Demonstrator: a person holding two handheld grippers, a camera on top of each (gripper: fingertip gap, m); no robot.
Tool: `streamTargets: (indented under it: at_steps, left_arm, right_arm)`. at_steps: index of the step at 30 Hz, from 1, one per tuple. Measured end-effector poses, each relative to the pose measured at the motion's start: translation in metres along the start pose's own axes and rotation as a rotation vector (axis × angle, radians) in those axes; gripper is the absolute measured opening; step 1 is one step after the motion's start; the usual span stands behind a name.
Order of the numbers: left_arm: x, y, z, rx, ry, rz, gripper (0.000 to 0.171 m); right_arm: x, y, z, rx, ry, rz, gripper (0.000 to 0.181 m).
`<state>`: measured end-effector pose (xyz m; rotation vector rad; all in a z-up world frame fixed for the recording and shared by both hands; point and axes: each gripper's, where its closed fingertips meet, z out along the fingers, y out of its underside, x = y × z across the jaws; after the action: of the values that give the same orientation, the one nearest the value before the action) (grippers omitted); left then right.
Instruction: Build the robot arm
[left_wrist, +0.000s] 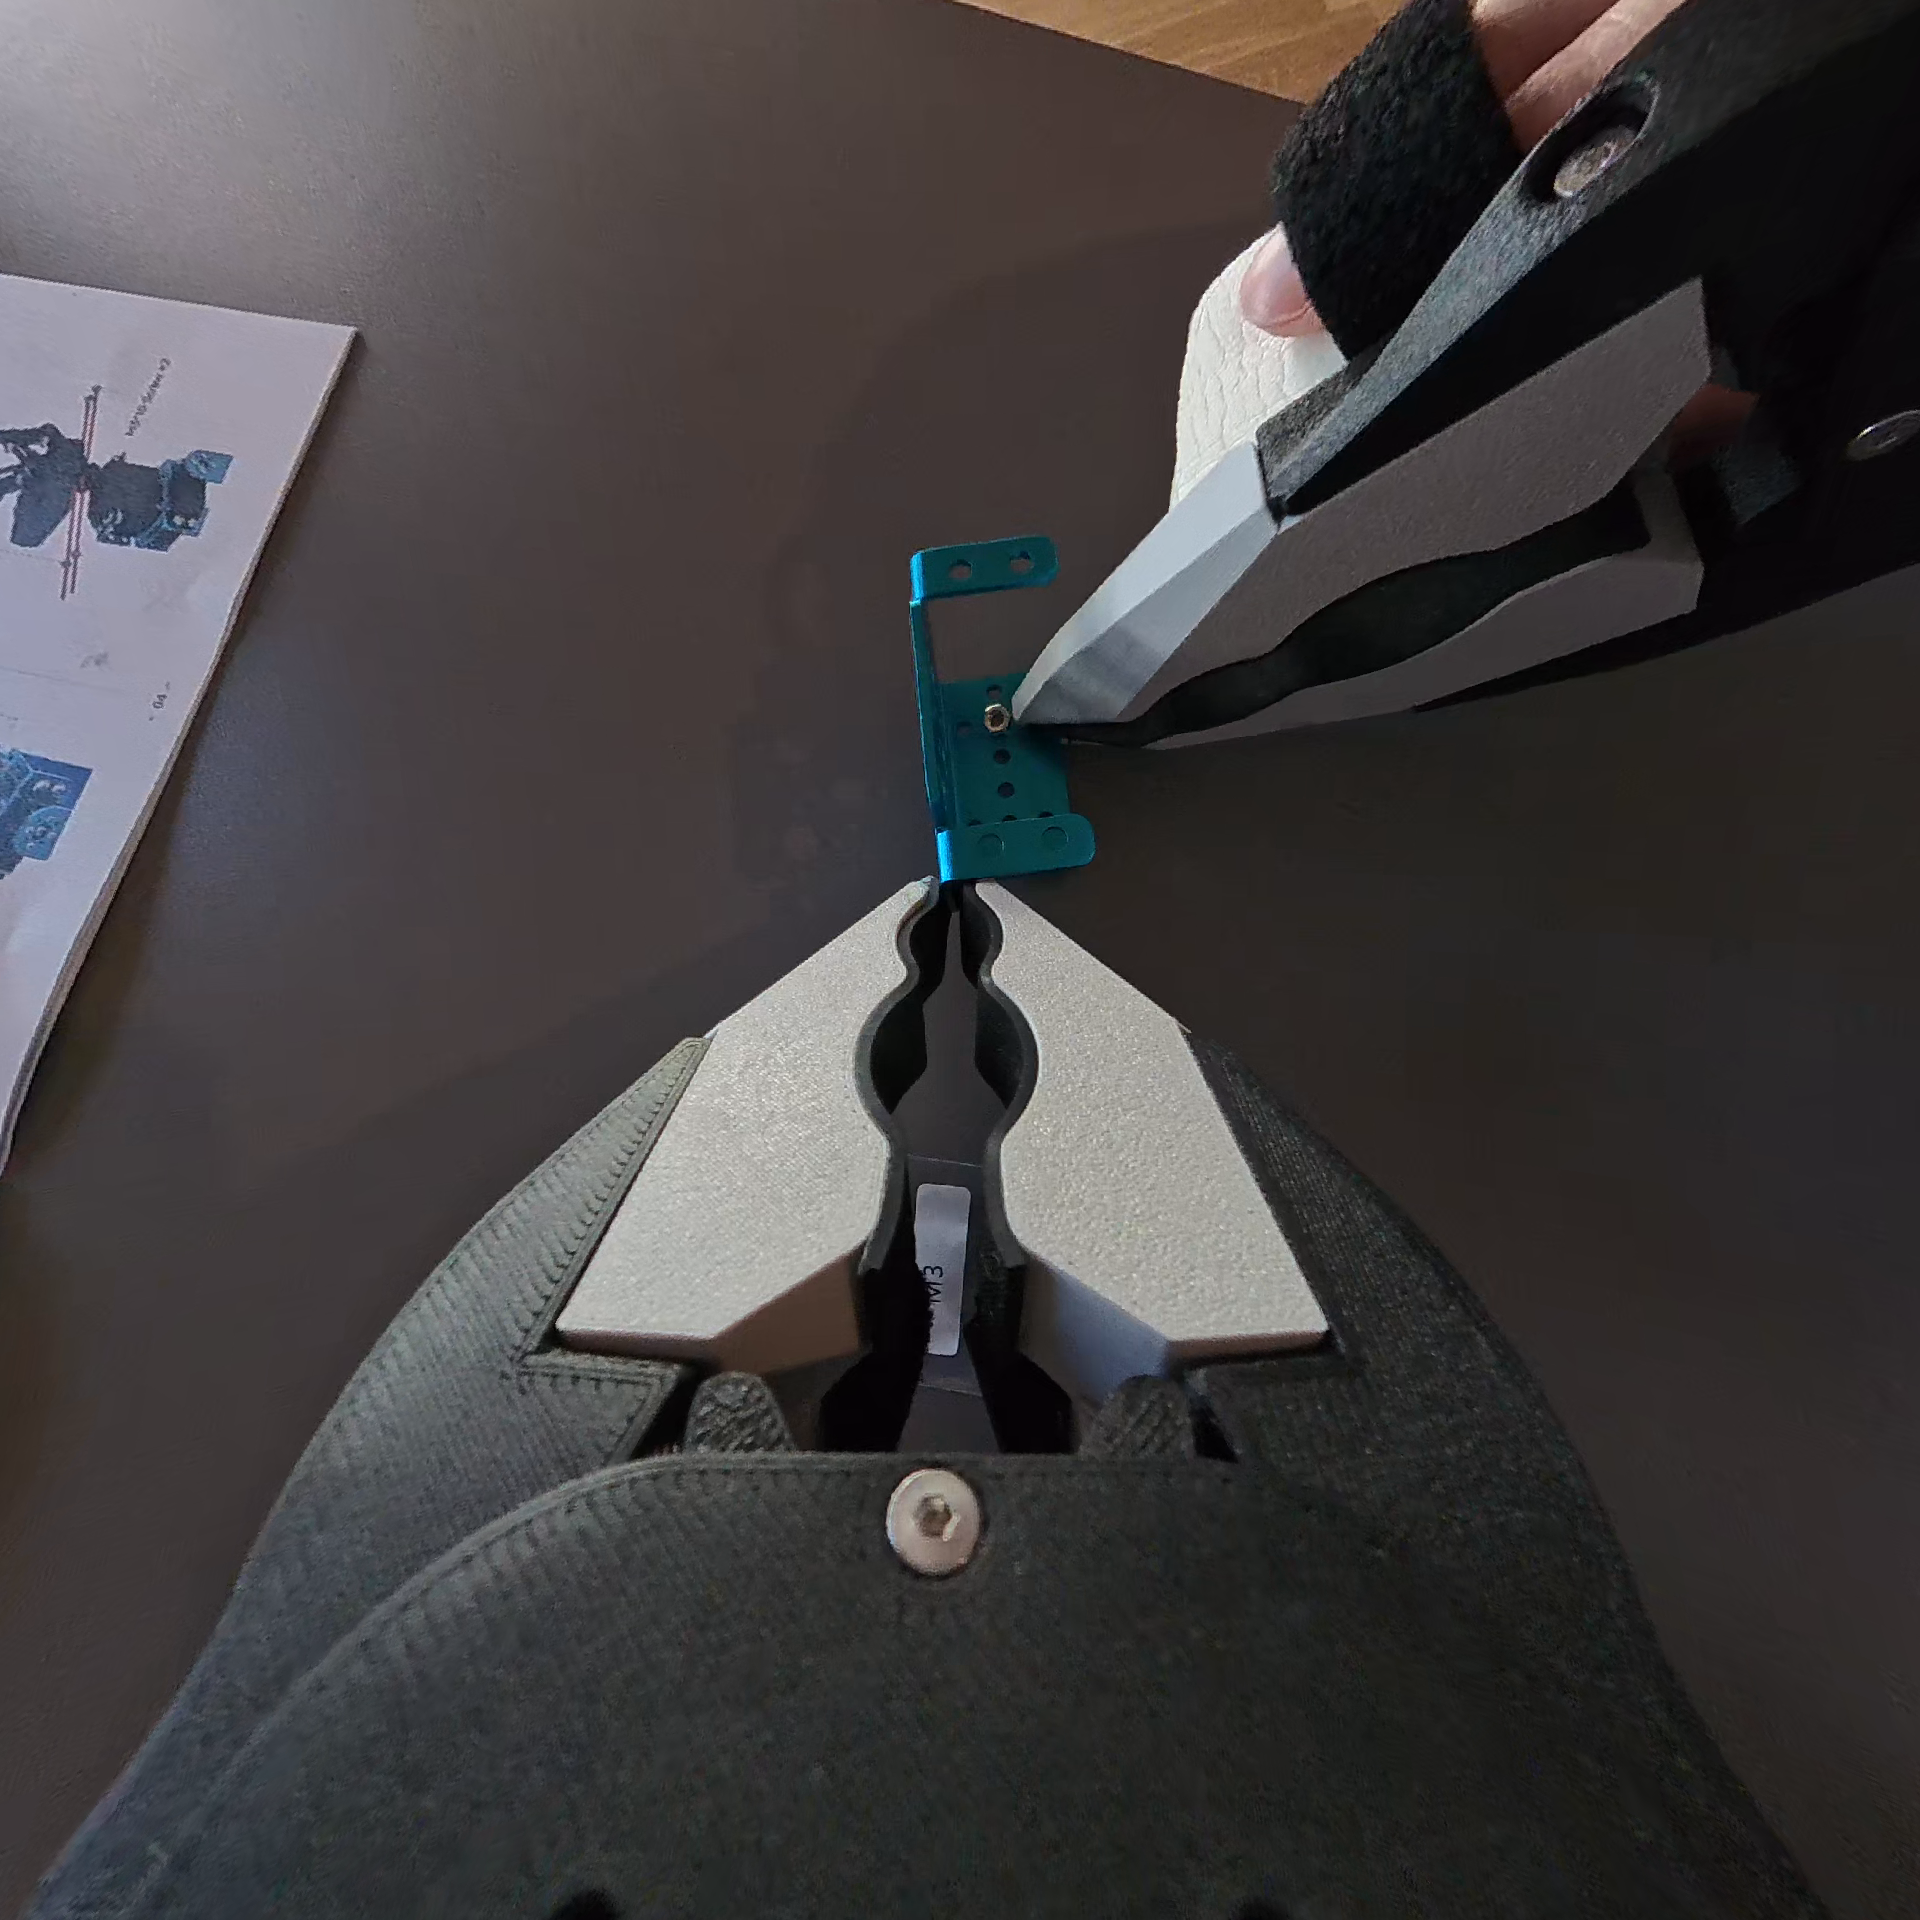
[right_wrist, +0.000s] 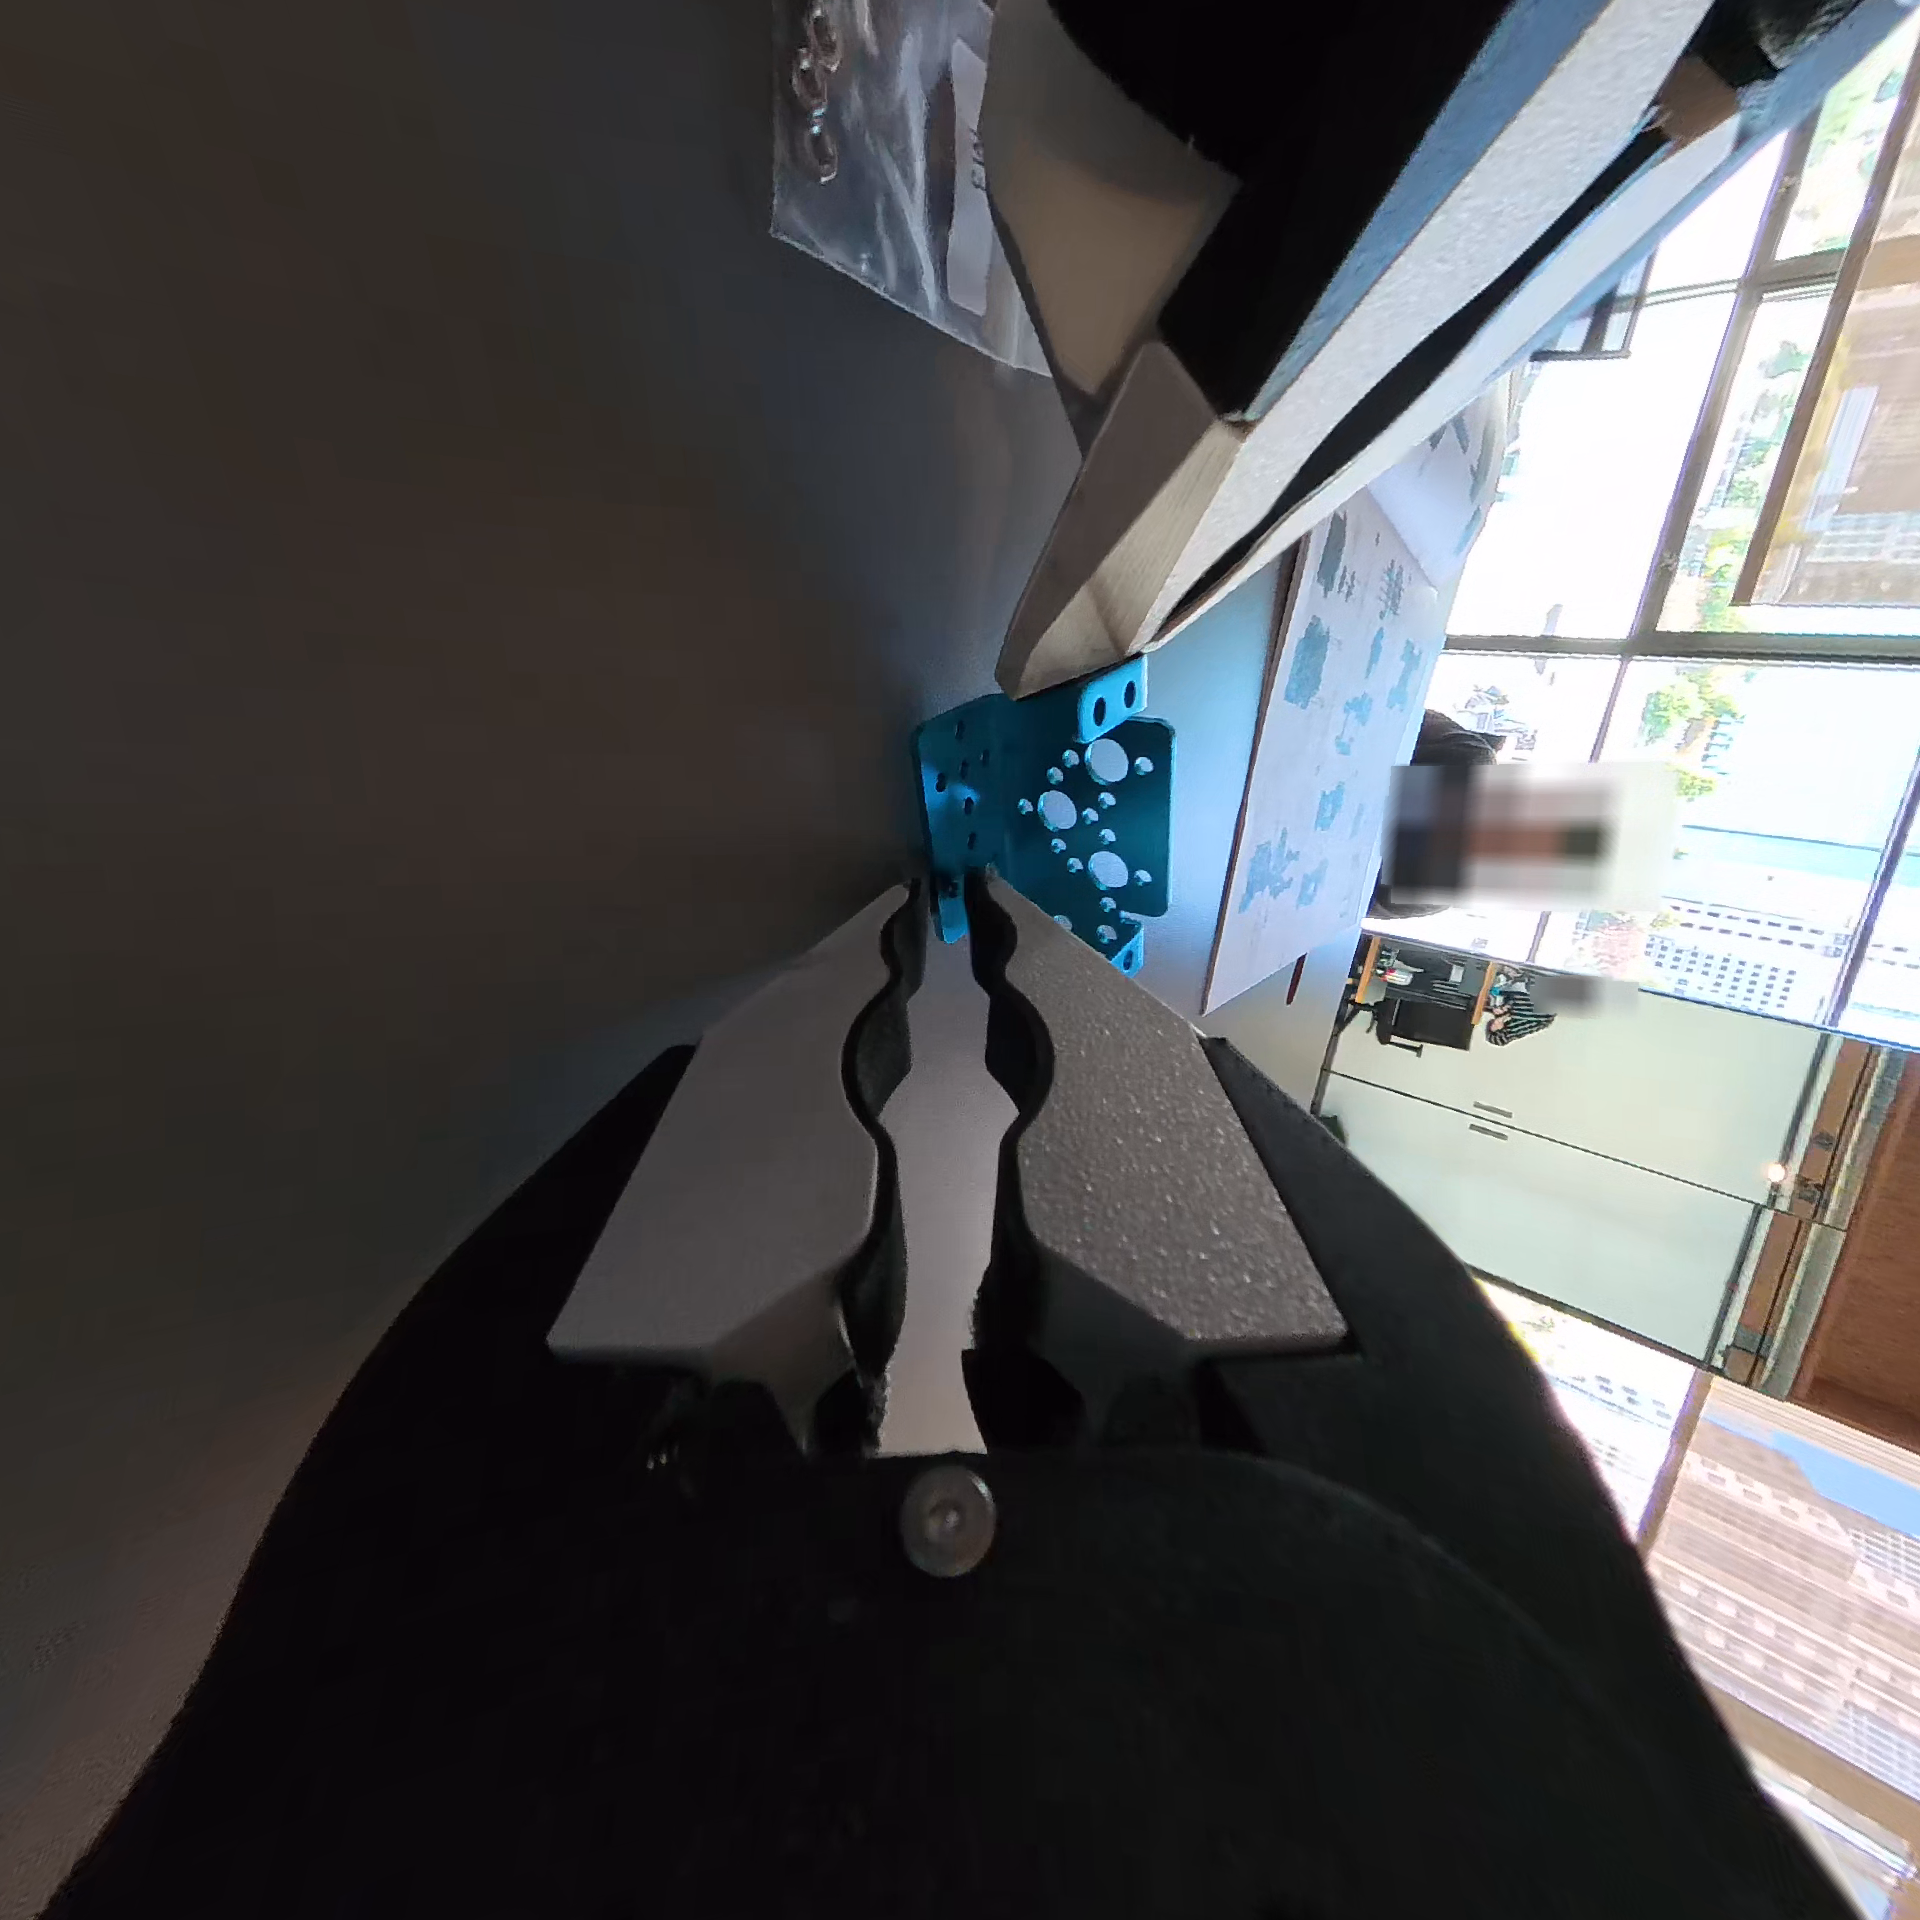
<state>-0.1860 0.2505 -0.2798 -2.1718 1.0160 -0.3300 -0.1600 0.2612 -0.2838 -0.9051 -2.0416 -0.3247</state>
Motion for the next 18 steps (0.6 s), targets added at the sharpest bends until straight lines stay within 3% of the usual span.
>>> streamTargets:
  at_steps: [18]
  left_arm:
    - [0.0005, 0.0001, 0.0001, 0.000, 0.003, 0.000, 0.001]
  right_arm:
    - [0.0019, 0.0005, 0.0003, 0.007, -0.007, 0.058, 0.011]
